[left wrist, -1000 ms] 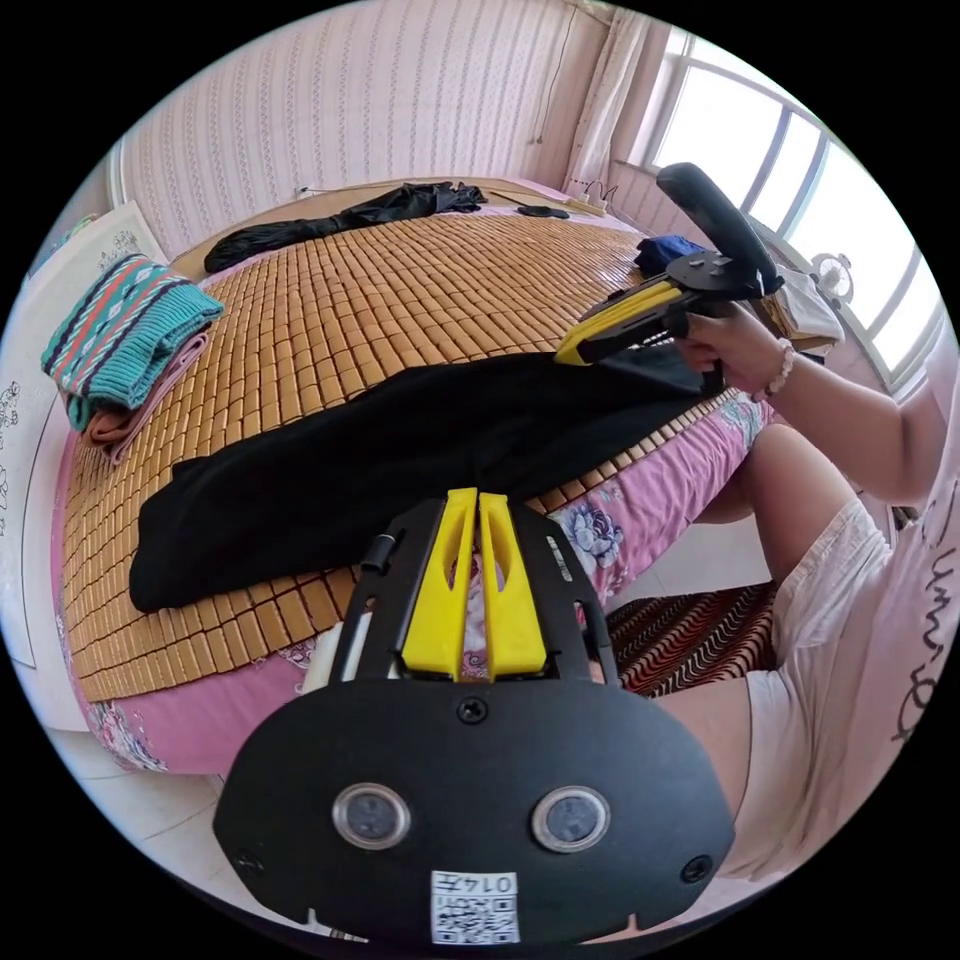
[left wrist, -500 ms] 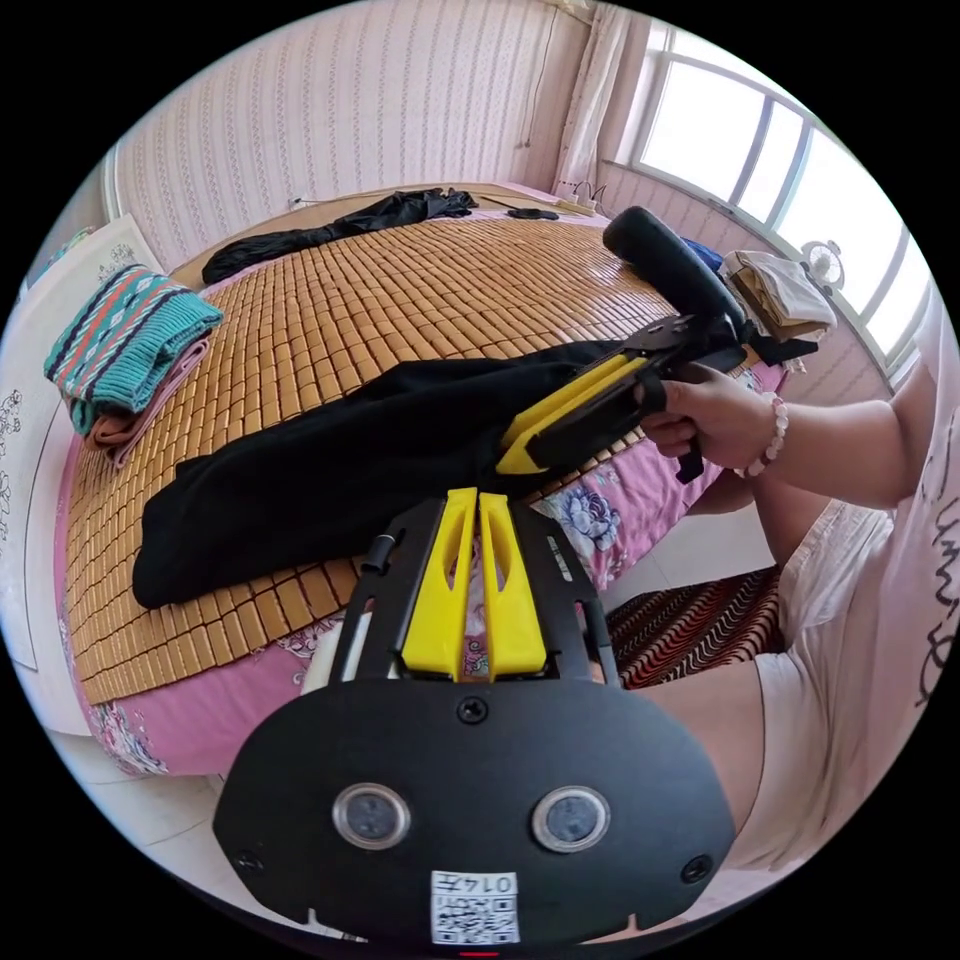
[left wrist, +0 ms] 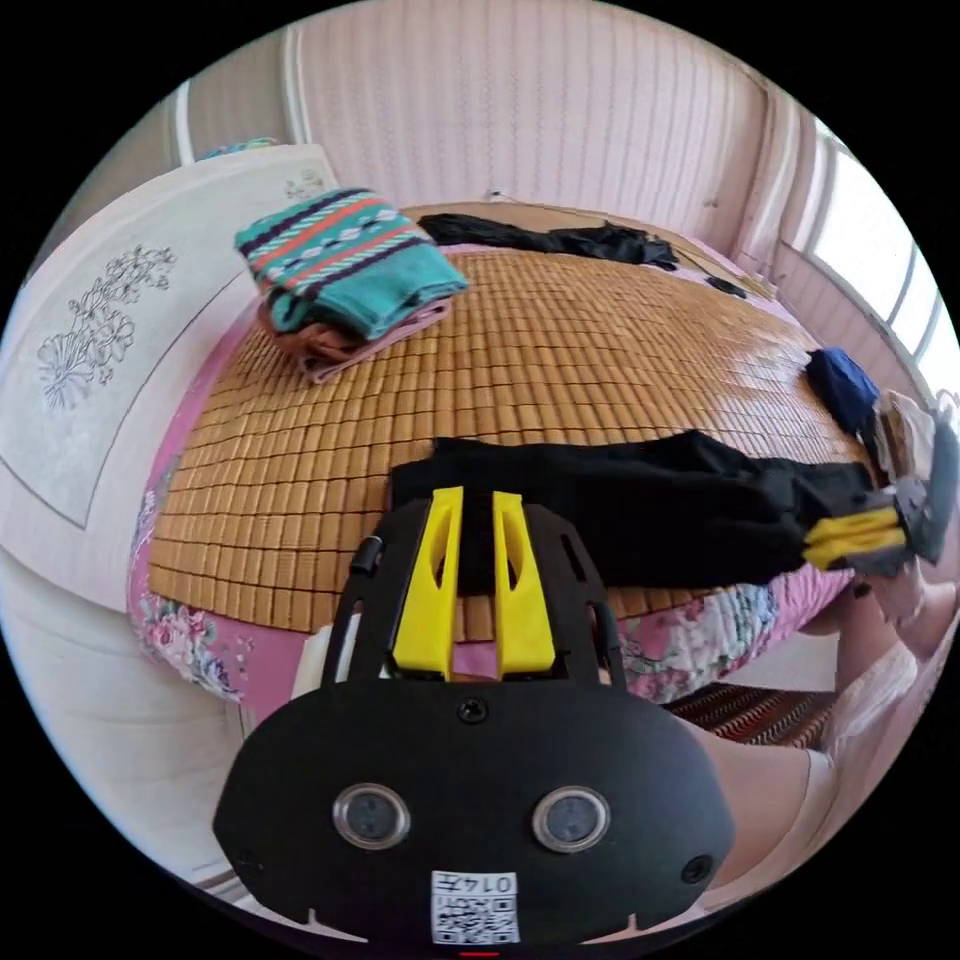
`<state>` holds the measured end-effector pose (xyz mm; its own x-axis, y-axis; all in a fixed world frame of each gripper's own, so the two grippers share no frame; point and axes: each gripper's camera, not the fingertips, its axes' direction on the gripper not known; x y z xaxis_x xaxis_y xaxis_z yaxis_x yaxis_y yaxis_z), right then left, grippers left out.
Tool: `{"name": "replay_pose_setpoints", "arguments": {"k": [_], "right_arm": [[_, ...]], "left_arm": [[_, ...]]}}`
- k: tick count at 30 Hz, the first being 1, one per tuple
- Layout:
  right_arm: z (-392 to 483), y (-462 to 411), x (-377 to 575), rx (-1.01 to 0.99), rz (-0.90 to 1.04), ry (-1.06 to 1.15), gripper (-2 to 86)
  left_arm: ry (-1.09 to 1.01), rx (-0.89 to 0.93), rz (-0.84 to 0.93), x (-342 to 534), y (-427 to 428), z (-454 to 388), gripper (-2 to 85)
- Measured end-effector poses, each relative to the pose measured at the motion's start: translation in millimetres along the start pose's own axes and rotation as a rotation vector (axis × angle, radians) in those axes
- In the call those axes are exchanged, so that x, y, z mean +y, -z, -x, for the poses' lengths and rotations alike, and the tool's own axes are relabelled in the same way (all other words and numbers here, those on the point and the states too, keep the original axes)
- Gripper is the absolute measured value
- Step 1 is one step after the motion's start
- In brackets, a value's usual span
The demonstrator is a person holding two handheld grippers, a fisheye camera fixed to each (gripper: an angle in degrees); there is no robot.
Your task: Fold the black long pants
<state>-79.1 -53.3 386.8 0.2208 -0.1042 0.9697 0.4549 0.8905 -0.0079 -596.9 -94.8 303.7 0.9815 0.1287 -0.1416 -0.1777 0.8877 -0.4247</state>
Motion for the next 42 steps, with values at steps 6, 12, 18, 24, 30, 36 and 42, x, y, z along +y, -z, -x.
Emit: {"name": "replay_pose_setpoints", "arguments": {"k": [6,12,18,24,30,36,42], "right_arm": [[13.8,-10.5,20.5,-0.041,0.113,0.004,0.8],[35.4,22.6,32.2,0.011,0.07,0.038,0.6],[42.0,10.6,42.5,-0.117,0.165,-0.005,1.0],[-1.8,98.3,92.5,-0.086,0.068,-0.241,4.2],[-97.7,205.2,223.6,0.455,0.088,-0.824,7.5],[-157.6,246.2,304.2,0.531,0.022,-1.145,11.9],[-159.3,240.7,309.6,0.457,0.075,-1.075,5.5]], "left_arm": [[0.06,0.107,0.198,-20.2,-50.9,15.6,10.0],[0.04,0.118,0.093,-34.4,-15.1,16.2,2.4],[0.0,0.038,0.287,-22.5,-48.4,7.4,3.8],[-0.008,-0.029,0.105,-26.1,7.0,-19.4,6.7],[-0.467,0.112,0.057,-9.3,53.5,-160.5,3.3],[-0.688,0.255,0.114,15.3,18.7,-309.9,5.4],[-0.76,0.215,0.238,15.1,-13.9,-349.0,5.4]]}}
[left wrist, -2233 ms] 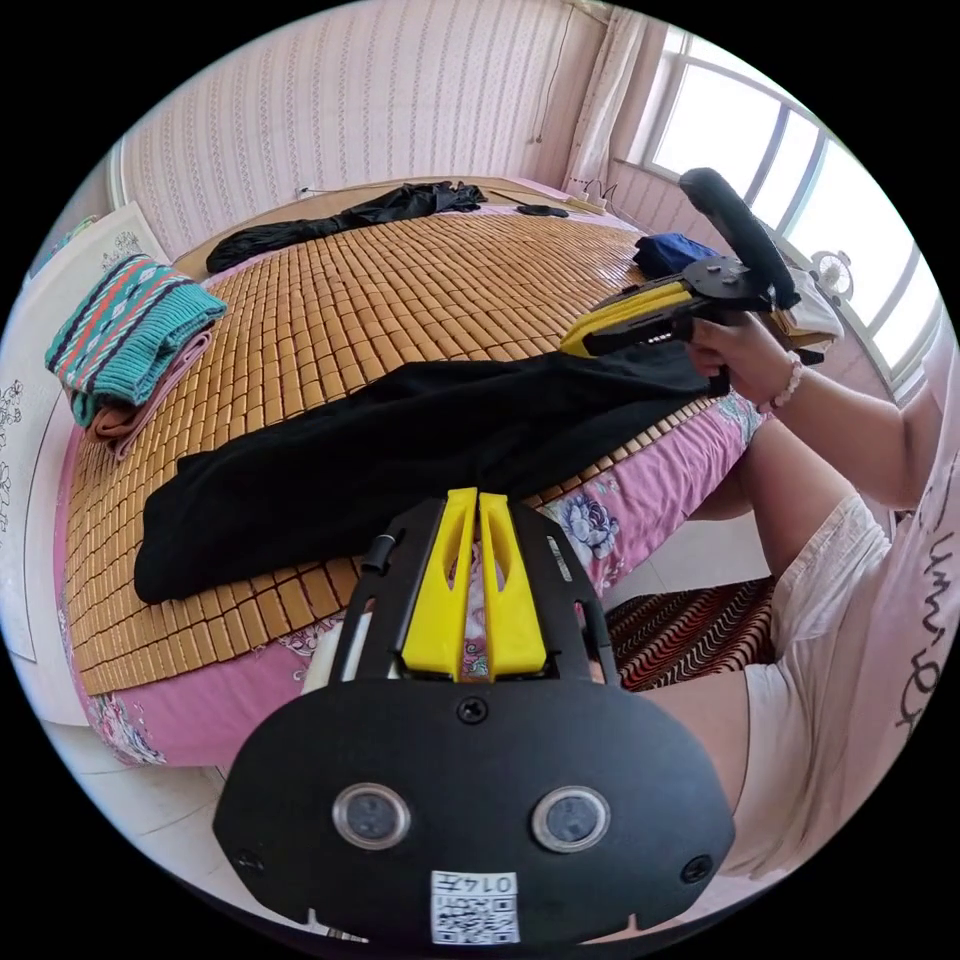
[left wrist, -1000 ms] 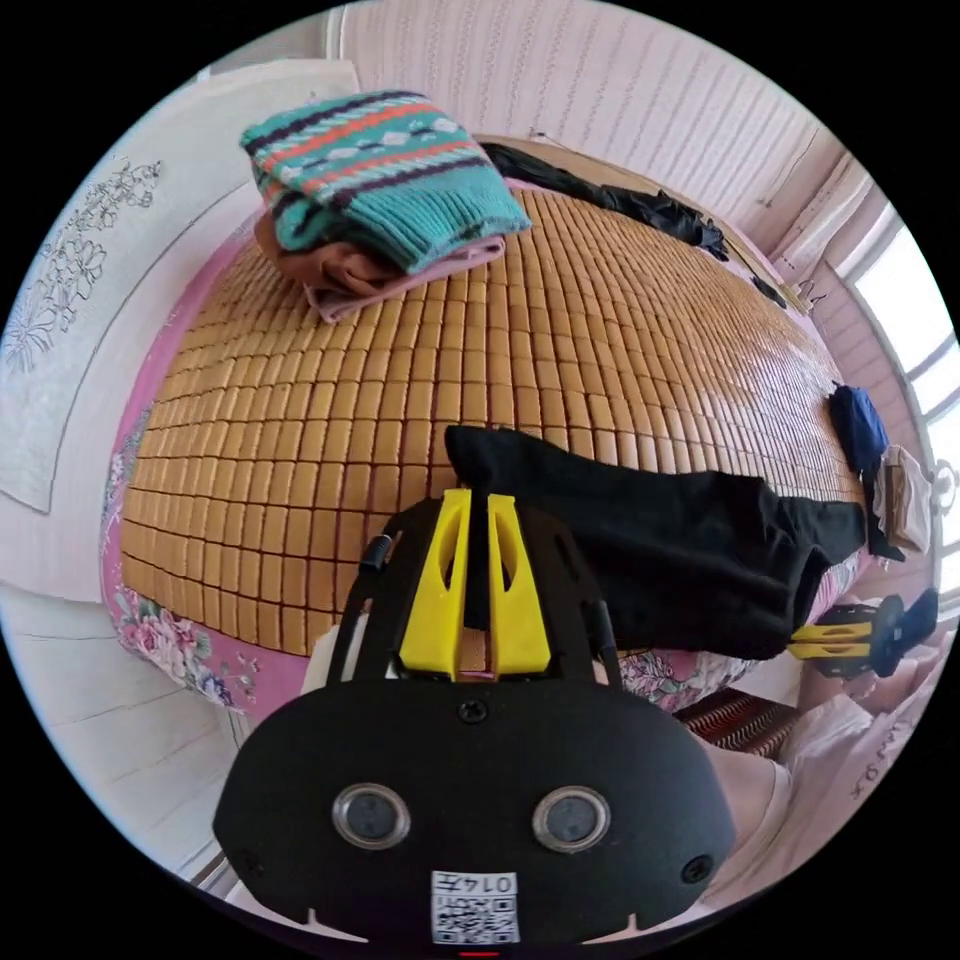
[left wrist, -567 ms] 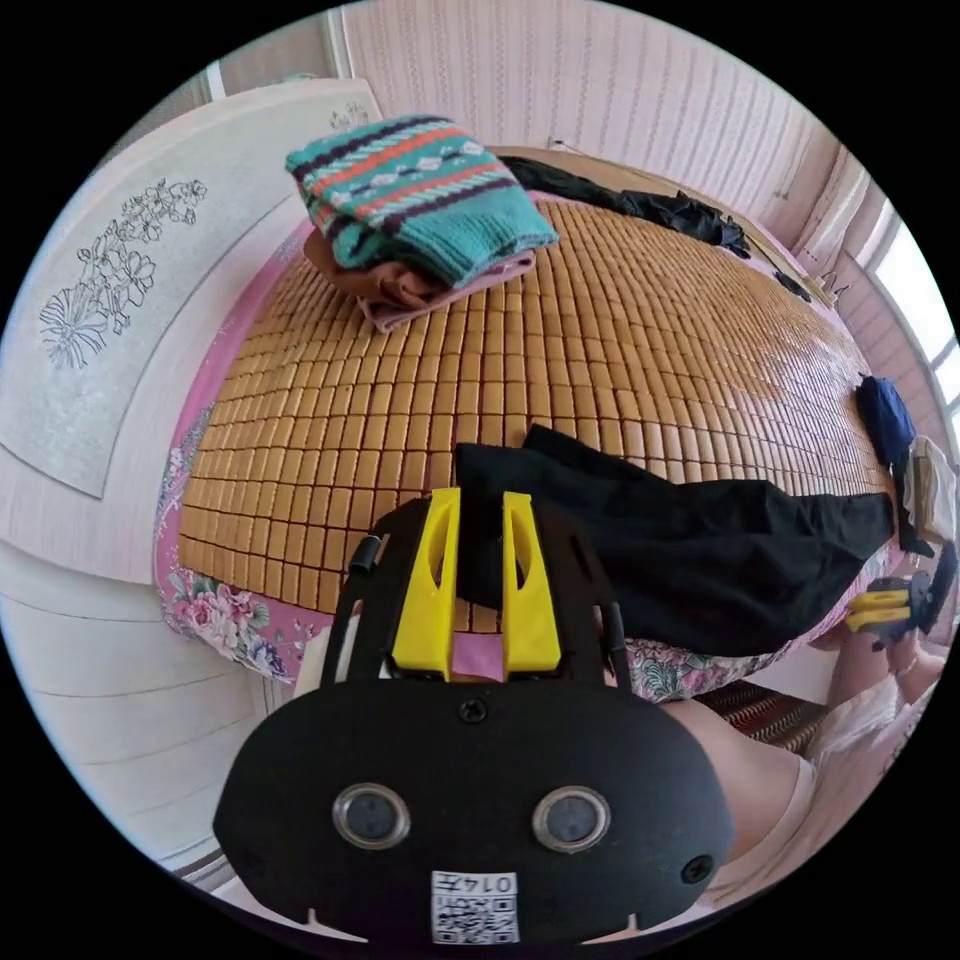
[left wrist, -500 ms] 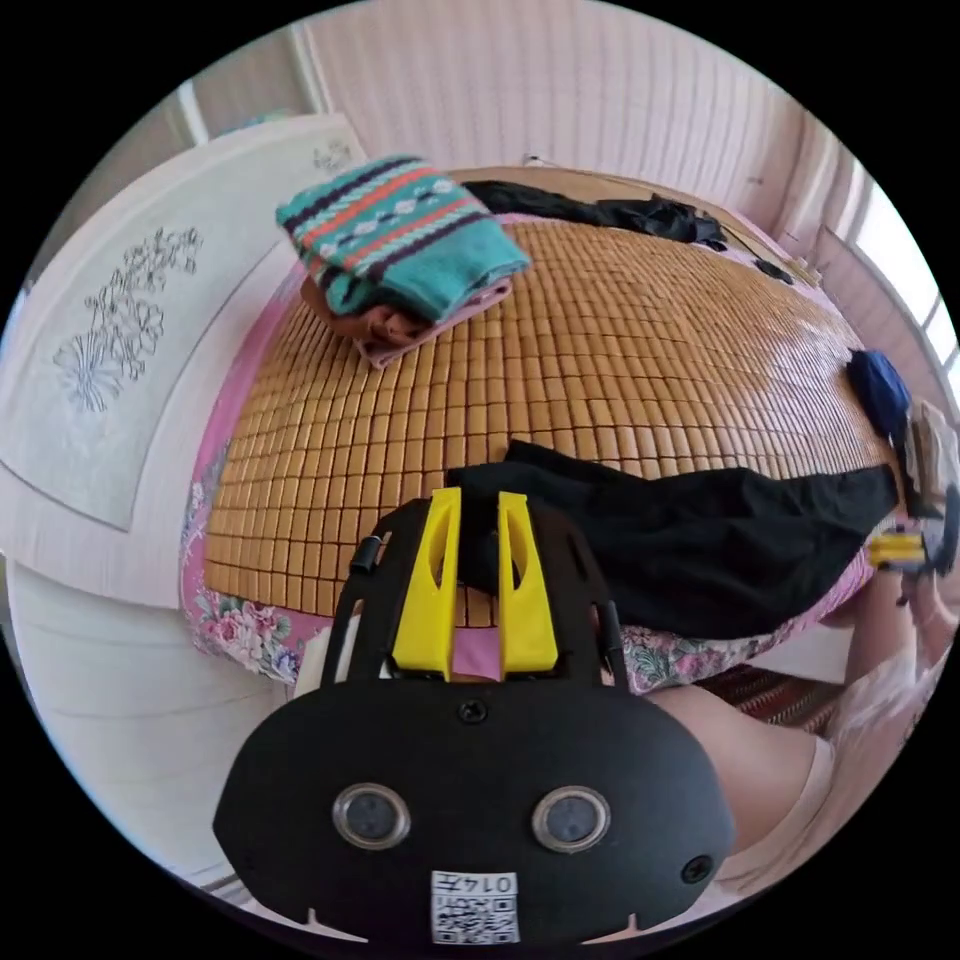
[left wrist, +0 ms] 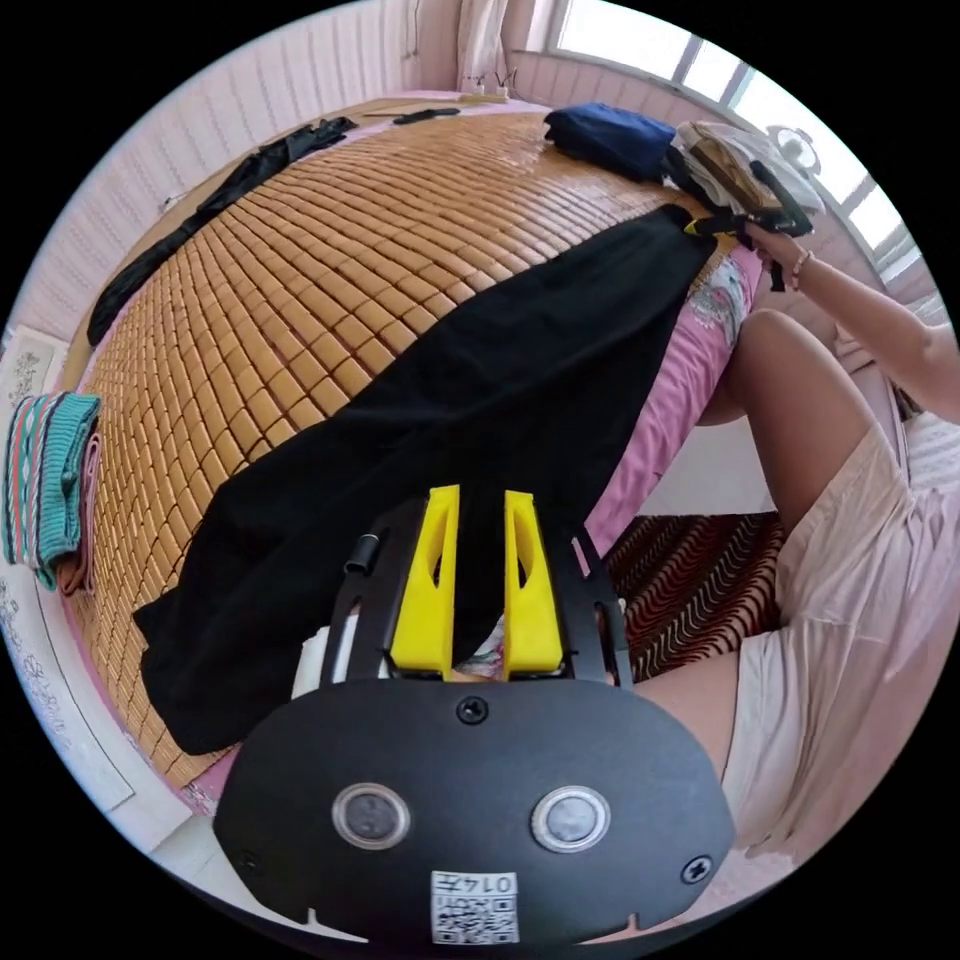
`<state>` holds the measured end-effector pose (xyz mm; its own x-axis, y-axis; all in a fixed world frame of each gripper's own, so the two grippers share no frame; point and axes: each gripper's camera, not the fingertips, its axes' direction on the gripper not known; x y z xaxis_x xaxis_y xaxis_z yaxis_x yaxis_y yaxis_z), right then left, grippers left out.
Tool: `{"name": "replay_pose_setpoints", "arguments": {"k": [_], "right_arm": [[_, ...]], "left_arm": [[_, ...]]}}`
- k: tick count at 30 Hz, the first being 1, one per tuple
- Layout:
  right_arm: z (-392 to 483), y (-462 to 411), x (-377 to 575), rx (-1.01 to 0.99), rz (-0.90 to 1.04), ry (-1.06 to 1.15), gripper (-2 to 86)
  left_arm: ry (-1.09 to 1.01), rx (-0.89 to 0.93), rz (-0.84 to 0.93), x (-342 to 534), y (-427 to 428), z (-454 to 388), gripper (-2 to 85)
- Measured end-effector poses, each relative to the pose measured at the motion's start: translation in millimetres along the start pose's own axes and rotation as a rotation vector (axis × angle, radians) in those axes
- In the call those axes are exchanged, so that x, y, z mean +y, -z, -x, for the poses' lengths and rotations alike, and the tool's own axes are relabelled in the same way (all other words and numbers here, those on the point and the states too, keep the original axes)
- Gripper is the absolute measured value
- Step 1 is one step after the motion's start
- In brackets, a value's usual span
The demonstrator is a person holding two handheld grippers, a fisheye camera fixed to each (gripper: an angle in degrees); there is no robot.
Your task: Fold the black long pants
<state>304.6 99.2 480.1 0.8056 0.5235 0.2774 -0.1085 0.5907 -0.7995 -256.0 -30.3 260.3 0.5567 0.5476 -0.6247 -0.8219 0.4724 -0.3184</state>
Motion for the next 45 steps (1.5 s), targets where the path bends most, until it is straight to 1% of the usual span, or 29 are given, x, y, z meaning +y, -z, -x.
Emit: {"name": "replay_pose_setpoints", "arguments": {"k": [2,4,8,11,12,14,18,20,21,23,26,27,29,31,33,34,36,37,38,39,40,41,43,44,45], "right_arm": [[3.4,3.3,-1.9,-0.008,0.018,0.042,4.0],[3.6,12.7,-5.6,-0.005,-0.005,0.065,3.0],[-5.7,29.2,-18.4,-0.044,-0.058,0.027,2.4],[-4.5,34.4,-33.1,0.042,-0.045,0.029,2.2],[-3.4,34.7,-38.1,0.092,-0.035,0.026,2.2],[-3.8,32.2,-44.5,0.124,-0.006,0.017,2.2],[-7.4,23.3,-51.8,0.135,0.039,-0.008,2.3],[-6.7,17.5,-53.4,0.141,0.061,-0.016,2.4],[-5.4,11.9,-54.2,0.145,0.082,-0.016,2.6],[-2.7,3.2,-54.9,0.158,0.109,-0.011,2.8],[0.6,-0.7,-57.1,0.149,0.081,-0.018,3.6],[1.6,-2.0,-58.5,0.148,0.075,-0.021,4.2],[3.0,-2.1,-60.2,0.157,0.064,-0.027,5.2],[4.0,5.9,-60.8,0.205,0.013,-0.069,6.0],[11.2,15.6,-61.4,0.236,-0.045,-0.063,6.0],[23.8,20.2,-63.0,0.239,-0.074,-0.013,5.5],[54.7,21.9,-68.2,0.221,-0.098,0.094,4.8],[83.8,19.4,-72.7,0.182,-0.108,0.201,4.5],[100.3,17.3,-75.3,0.16,-0.105,0.259,4.4],[136.4,12.1,-79.9,0.111,-0.108,0.376,4.3],[175.0,6.0,-83.5,0.048,-0.115,0.494,4.3],[194.7,2.8,-85.1,0.013,-0.117,0.55,4.5],[275.5,-9.3,-90.3,-0.194,-0.126,0.739,5.3],[296.3,-12.0,-91.0,-0.252,-0.127,0.786,5.5],[338.0,-17.4,-92.3,-0.364,-0.125,0.88,6.0]], "left_arm": [[-0.023,-0.011,0.018,-3.2,0.8,-0.8,2.4],[-0.044,0.007,0.016,-5.3,4.7,0.7,0.1],[-0.132,0.016,-0.073,-5.6,35.1,7.1,-0.9],[-0.179,-0.005,-0.127,-15.9,59.0,17.8,-1.0],[-0.194,0.019,-0.155,-19.9,68.6,20.3,-1.0],[-0.22,0.064,-0.183,-21.7,77.4,18.4,-1.0],[-0.227,0.118,-0.168,-13.3,75.2,-2.2,-1.0],[-0.252,0.105,-0.118,-8.3,61.5,-14.5,-1.0],[-0.238,0.091,-0.094,-5.0,48.7,-18.1,-1.0],[-0.213,0.141,-0.034,-0.9,29.1,-19.4,-1.0],[-0.168,0.058,0.029,9.6,8.1,-16.5,-1.0],[-0.145,0.065,0.045,14.2,5.4,-11.6,-1.0],[-0.103,0.113,0.01,21.8,14.4,-2.0,-0.9],[-0.077,0.169,-0.036,31.6,30.6,9.1,-0.9],[0.018,0.199,-0.105,51.2,55.2,36.0,-0.6],[0.058,0.192,-0.121,57.7,60.6,46.2,-0.4],[0.259,0.089,-0.166,91.3,77.7,97.7,0.3],[0.318,0.051,-0.172,101.7,81.1,112.4,0.6],[0.432,-0.022,-0.185,123.3,87.8,141.4,1.0],[0.531,-0.099,-0.2,145.0,93.9,168.4,1.9],[0.571,-0.134,-0.204,155.2,96.4,180.9,2.4],[0.631,-0.186,-0.198,173.6,100.1,204.0,3.0],[0.711,-0.244,-0.187,198.8,102.4,234.4,4.2],[0.749,-0.241,-0.182,214.4,100.3,252.5,4.9],[0.788,-0.214,-0.181,229.5,95.3,270.3,5.3]]}}
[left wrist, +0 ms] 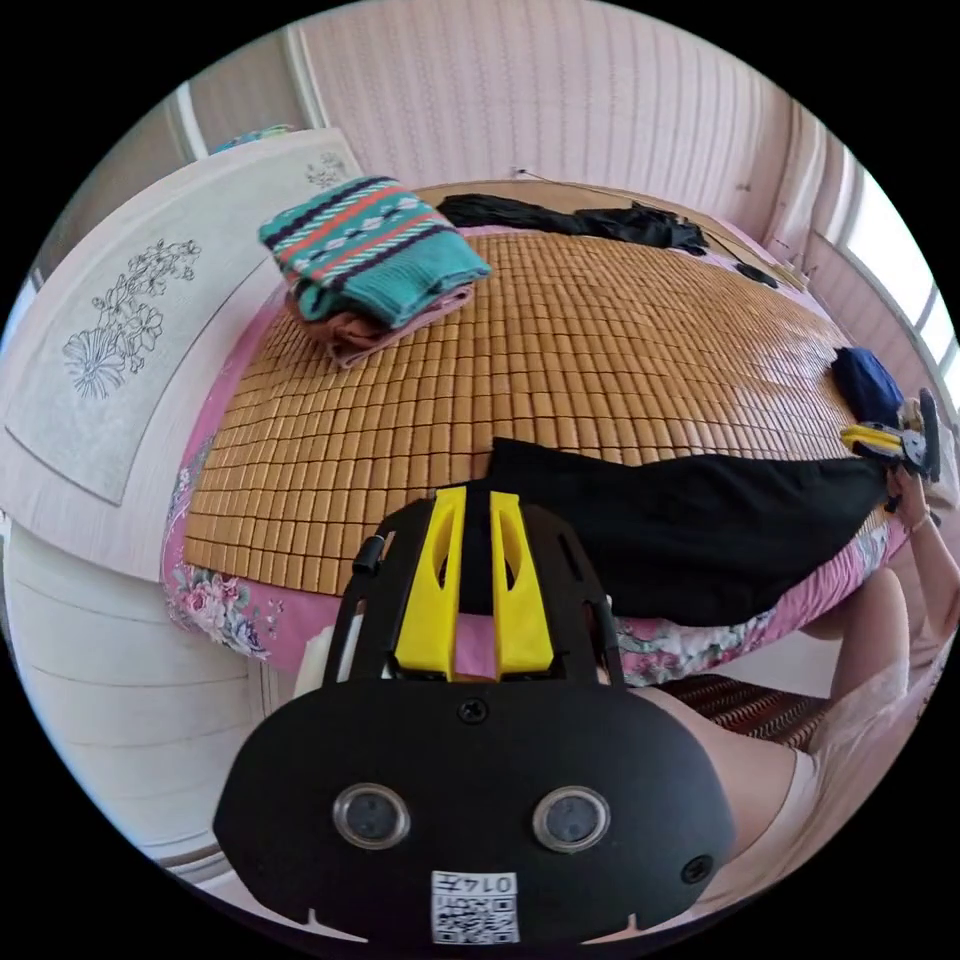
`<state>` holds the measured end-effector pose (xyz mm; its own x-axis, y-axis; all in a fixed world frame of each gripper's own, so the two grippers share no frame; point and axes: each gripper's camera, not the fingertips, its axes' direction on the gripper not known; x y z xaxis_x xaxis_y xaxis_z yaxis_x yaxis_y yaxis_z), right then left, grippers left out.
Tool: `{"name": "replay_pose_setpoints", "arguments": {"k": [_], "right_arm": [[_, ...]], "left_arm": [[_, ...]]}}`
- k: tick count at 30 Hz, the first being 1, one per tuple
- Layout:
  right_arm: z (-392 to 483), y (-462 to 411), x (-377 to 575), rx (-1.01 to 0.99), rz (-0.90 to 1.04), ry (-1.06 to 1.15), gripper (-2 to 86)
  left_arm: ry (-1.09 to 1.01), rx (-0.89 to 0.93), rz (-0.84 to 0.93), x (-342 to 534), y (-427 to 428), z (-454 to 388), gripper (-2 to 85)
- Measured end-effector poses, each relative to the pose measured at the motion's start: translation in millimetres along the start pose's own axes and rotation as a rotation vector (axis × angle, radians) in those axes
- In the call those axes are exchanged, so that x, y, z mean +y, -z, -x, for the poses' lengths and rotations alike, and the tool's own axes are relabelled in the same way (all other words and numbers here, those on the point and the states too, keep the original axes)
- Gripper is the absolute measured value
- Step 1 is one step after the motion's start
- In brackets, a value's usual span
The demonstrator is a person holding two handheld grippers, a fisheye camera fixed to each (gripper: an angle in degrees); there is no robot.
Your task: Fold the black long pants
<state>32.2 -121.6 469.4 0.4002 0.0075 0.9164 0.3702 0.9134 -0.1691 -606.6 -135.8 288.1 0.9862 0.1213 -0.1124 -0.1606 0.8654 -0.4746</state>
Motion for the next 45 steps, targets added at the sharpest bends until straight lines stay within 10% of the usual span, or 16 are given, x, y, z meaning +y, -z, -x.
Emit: {"name": "replay_pose_setpoints", "arguments": {"k": [8,14,27,45], "right_arm": [[95.8,-129.8,-166.2,-0.326,0.094,0.301,6.5],[131.2,-182.4,-210.9,-0.42,0.137,0.378,7.8],[115.9,-166.6,-229.9,-0.4,0.138,0.264,0.7],[105.1,-186.9,-209.1,-0.125,0.326,0.276,4.9]], "left_arm": [[0.03,0.28,0.171,3.7,-58.6,65.5,8.1],[-0.232,0.331,-0.031,11.8,-31.9,76.9,0.0],[-0.33,0.347,-0.217,-12.9,-2.5,132.5,3.2],[-0.238,0.298,0.152,-58.5,-65.9,103.8,8.6]]}}
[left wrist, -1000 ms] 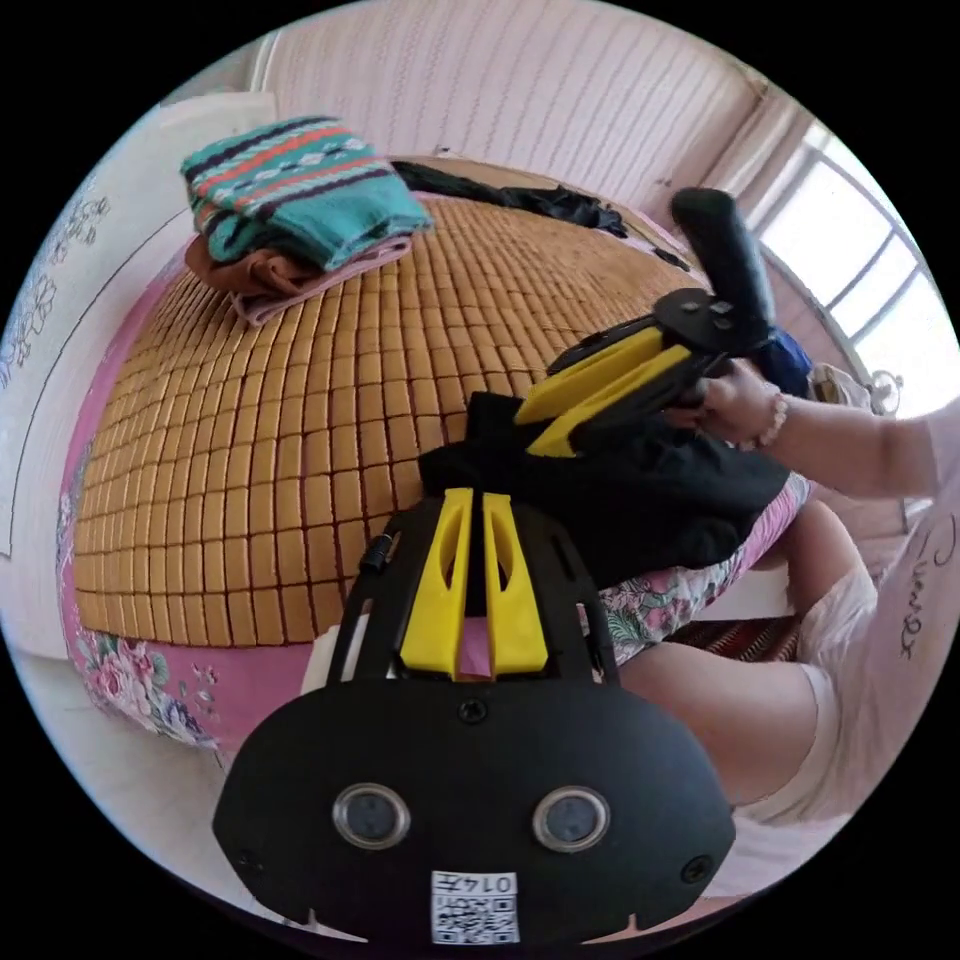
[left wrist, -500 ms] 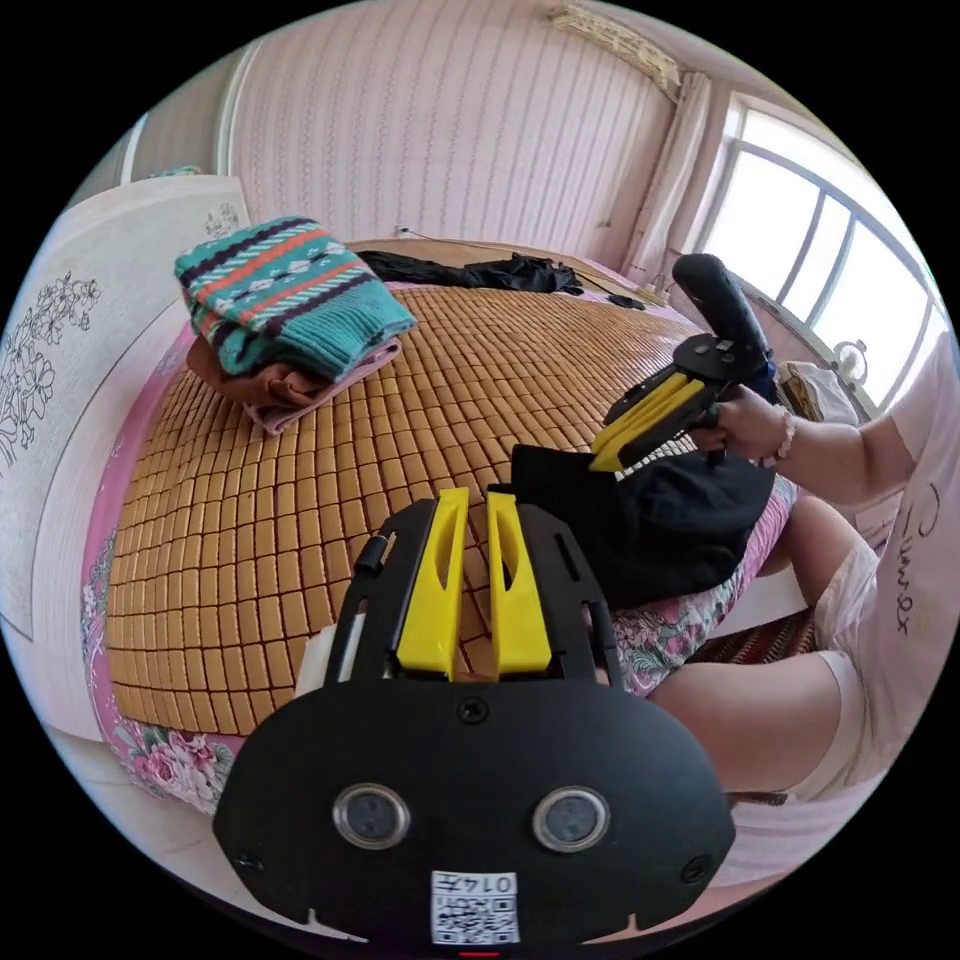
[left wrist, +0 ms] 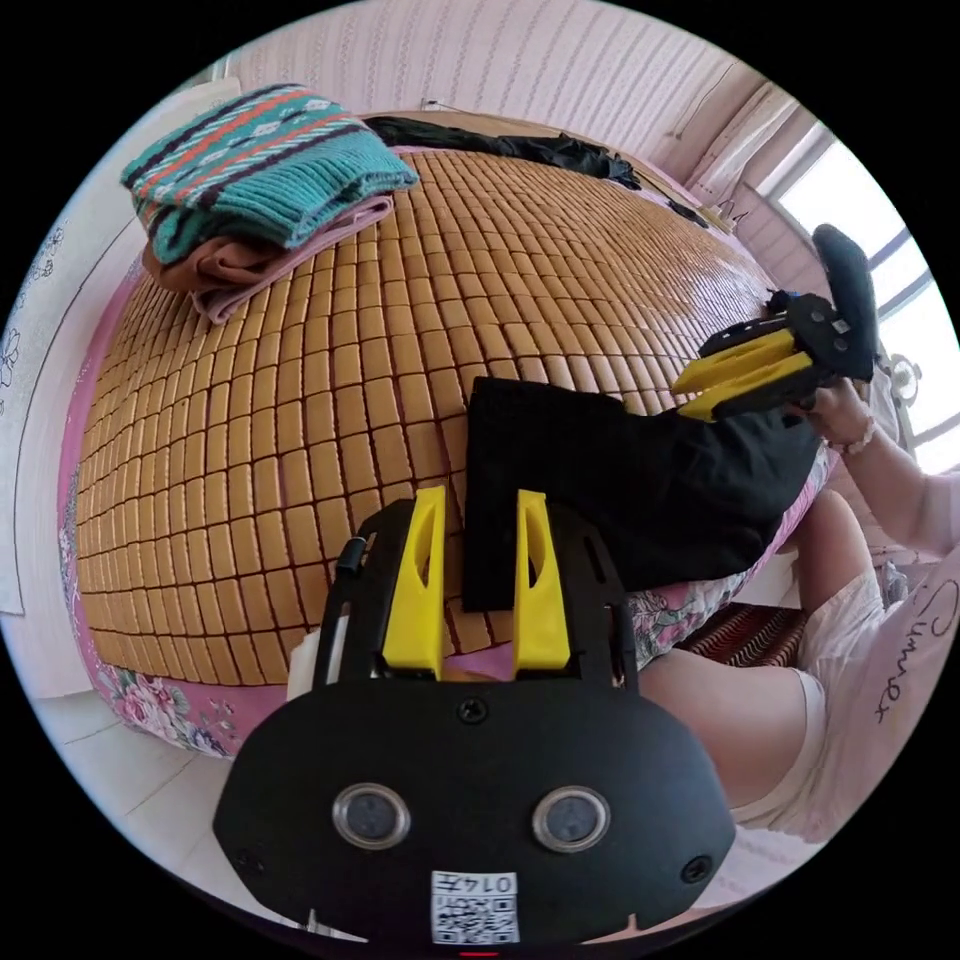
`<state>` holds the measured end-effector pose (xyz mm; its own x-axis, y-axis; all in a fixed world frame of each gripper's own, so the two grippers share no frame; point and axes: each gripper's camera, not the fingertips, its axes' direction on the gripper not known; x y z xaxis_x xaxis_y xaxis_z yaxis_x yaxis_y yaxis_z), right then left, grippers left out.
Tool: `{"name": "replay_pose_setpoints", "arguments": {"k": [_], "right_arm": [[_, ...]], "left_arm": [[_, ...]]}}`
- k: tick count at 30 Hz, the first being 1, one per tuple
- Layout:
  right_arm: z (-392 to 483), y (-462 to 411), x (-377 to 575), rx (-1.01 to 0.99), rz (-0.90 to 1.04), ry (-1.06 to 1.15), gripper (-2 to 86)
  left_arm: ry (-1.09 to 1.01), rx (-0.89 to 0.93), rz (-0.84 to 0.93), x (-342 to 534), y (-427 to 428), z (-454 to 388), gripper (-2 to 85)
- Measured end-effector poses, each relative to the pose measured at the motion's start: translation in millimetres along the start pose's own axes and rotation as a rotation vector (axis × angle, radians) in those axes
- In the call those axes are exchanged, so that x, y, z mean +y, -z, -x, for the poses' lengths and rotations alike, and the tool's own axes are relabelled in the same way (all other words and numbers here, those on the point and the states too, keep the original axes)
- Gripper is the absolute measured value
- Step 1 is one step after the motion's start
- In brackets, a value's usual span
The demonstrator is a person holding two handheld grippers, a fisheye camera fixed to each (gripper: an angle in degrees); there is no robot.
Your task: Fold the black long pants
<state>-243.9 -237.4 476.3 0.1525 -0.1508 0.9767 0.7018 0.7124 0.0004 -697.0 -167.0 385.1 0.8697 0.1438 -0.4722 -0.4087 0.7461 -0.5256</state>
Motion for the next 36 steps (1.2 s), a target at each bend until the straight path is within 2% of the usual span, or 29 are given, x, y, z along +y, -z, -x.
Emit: {"name": "replay_pose_setpoints", "arguments": {"k": [1,4,7,11,14,18,21,25,27,28,30,32,34,36], "right_arm": [[0.7,-5.1,1.0,0.008,0.047,0.003,3.9],[4.1,9.4,9.0,-0.006,-0.011,-0.018,1.3],[1.1,19.5,20.1,0.049,-0.029,-0.069,0.6],[-4.8,25.8,28.2,-0.023,-0.092,-0.106,0.7],[-2.7,52.1,50.5,0.053,-0.158,-0.15,0.7],[-14.1,77.3,124.7,0.281,-0.088,-0.347,0.3],[-32.2,84.2,197.2,0.396,0.039,-0.591,-0.1],[-48.7,91.5,299.6,0.434,0.145,-0.927,-0.3],[-55.8,87.8,335.1,0.441,0.207,-1.023,-0.4],[-53.4,99.0,352.2,0.428,0.066,-1.046,-0.4],[-58.0,105.2,372.3,0.433,0.103,-1.117,-0.4],[-54.4,117.4,388.4,0.454,-0.006,-1.158,-0.4],[-55.1,118.9,404.9,0.568,0.069,-1.194,-0.3],[-56.7,116.2,416.3,0.526,0.074,-1.183,-0.3]], "left_arm": [[0.01,0.002,0.007,-1.8,-0.7,-0.7,8.1],[-0.004,-0.006,0.008,-7.5,-1.6,-7.9,4.8],[-0.015,-0.079,0.009,-12.1,0.2,-15.8,3.3],[0.001,-0.14,-0.004,-16.7,8.0,-22.5,2.5],[0.019,-0.244,0.028,-21.1,10.1,-22.5,2.4],[0.102,-0.43,0.115,-27.2,-3.5,-8.7,2.8],[0.123,-0.454,0.122,-28.5,-15.3,-7.7,3.5],[0.168,-0.432,0.136,-33.4,-18.6,-9.8,3.6],[0.206,-0.408,0.127,-34.6,-20.6,-9.2,3.5],[0.222,-0.398,0.126,-35.1,-20.8,-8.4,3.5],[0.279,-0.385,0.117,-35.8,-22.7,-8.1,3.5],[0.304,-0.388,0.116,-36.9,-25.6,-10.8,3.4],[0.304,-0.405,0.127,-39.3,-29.9,-15.4,3.4],[0.304,-0.418,0.147,-43.0,-35.2,-20.4,3.5]]}}
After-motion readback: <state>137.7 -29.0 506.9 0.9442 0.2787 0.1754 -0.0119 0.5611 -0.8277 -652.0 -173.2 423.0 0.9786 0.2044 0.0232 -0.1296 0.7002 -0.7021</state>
